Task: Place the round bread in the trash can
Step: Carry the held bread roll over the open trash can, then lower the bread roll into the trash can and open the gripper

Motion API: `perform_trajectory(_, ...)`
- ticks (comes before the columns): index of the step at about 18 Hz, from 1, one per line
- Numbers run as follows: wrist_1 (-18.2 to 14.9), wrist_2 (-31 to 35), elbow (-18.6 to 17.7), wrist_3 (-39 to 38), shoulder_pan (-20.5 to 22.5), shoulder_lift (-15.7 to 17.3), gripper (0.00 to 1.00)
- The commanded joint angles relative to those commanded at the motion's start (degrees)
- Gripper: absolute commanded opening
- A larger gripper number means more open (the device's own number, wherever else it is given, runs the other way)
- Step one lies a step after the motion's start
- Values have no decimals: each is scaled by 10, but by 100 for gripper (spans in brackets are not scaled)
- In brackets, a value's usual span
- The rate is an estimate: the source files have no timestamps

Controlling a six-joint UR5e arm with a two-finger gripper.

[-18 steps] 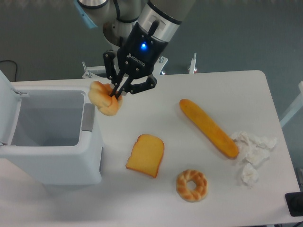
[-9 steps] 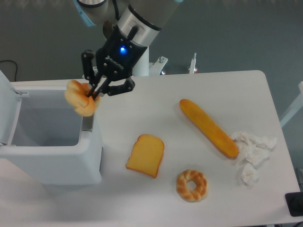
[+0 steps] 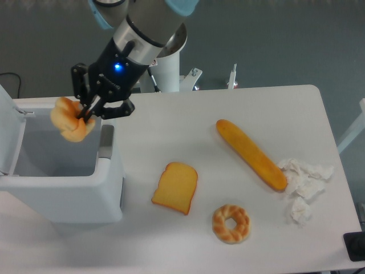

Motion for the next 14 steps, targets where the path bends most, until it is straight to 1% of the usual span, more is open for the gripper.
perform_trajectory(6,31,1,-20,1,-12,-4,0)
perform_trajectory(12,32,1,-23,3,-23,-13,0)
perform_trajectory(14,37,1,-23,2,-30,-18,0)
